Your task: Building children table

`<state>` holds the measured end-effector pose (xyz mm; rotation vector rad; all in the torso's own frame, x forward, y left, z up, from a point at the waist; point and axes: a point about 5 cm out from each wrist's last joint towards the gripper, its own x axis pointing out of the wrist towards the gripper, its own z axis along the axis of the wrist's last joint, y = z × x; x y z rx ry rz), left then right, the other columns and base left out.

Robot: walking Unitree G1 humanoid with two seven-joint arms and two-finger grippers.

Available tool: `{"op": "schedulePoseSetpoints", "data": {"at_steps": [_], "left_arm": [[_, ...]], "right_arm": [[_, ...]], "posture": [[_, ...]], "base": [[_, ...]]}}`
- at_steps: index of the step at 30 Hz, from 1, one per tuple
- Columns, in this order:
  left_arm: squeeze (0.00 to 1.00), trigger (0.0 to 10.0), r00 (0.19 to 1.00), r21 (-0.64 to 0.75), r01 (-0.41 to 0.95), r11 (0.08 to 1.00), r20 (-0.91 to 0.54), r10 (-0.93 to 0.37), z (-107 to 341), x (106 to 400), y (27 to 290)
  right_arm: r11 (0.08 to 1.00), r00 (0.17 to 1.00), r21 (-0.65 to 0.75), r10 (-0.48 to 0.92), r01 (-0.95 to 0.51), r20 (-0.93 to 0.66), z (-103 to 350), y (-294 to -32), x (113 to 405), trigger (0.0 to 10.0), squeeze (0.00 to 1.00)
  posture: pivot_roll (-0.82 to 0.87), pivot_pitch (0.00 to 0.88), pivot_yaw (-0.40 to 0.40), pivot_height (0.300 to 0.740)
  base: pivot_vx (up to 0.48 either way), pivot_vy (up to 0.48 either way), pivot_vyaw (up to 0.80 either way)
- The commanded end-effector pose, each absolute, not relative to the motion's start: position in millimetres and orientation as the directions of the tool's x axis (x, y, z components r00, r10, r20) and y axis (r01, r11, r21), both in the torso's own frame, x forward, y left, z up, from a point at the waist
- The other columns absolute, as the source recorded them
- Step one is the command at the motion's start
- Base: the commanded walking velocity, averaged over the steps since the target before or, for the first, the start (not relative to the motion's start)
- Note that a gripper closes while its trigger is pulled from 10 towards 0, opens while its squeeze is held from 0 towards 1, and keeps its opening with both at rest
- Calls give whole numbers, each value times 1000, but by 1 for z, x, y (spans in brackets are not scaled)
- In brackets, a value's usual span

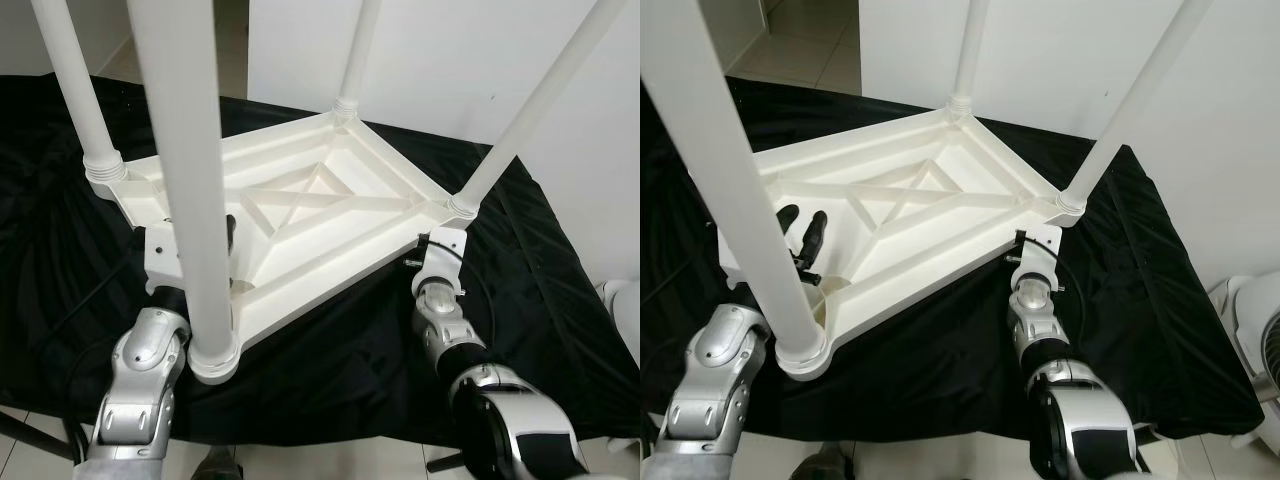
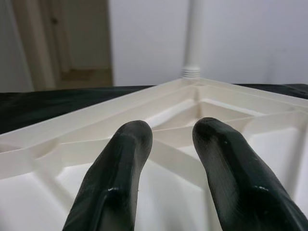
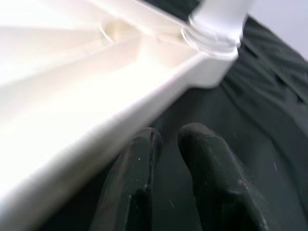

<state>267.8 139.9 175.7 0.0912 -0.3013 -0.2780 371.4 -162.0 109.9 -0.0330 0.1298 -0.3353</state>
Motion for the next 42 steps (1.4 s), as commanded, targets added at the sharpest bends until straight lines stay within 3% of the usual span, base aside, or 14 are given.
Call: {"op": "schedulePoseSetpoints", "data": {"at_steps": [1, 14, 17, 19, 22, 26, 37, 42], "left_arm": [[0, 10000, 870, 147, 400, 905, 250, -425, 171, 266, 124], [0, 10000, 812, 135, 523, 842, 221, -540, 169, 258, 102], [0, 10000, 808, 131, 529, 838, 223, -545, 170, 258, 100], [0, 10000, 799, 129, 543, 830, 224, -558, 172, 257, 98], [0, 10000, 795, 129, 549, 826, 224, -564, 172, 257, 97], [0, 10000, 772, 139, 581, 802, 221, -597, 176, 256, 92], [0, 10000, 734, 127, 632, 765, 218, -643, 180, 251, 84], [0, 10000, 723, 125, 645, 754, 219, -655, 183, 251, 81]], "right_arm": [[938, 925, -66, -346, 340, -157, 104, -169, 370, 10000, 0], [956, 931, 17, -283, 294, -232, 106, -162, 378, 10000, 0], [962, 941, 89, -228, 257, -251, 106, -157, 379, 10000, 0], [960, 957, 208, -130, 186, -259, 108, -147, 381, 10000, 0], [956, 962, 246, -97, 161, -254, 109, -144, 382, 10000, 0], [901, 970, 425, 21, 86, -241, 114, -137, 386, 10000, 0], [927, 969, 374, 70, 25, -238, 119, -129, 389, 10000, 0], [941, 966, 330, 146, -70, -212, 128, -115, 392, 10000, 0]], "posture": [[242, 48, -126, 740], [253, 50, -120, 740], [253, 50, -120, 740], [252, 53, -118, 740], [252, 53, -118, 740], [248, 54, -113, 740], [242, 57, -105, 740], [242, 57, -92, 740]], "base": [[0, 0, 0], [0, 0, 0], [0, 0, 0], [0, 0, 0], [0, 0, 0], [0, 0, 0], [0, 0, 0], [0, 0, 0]]}}
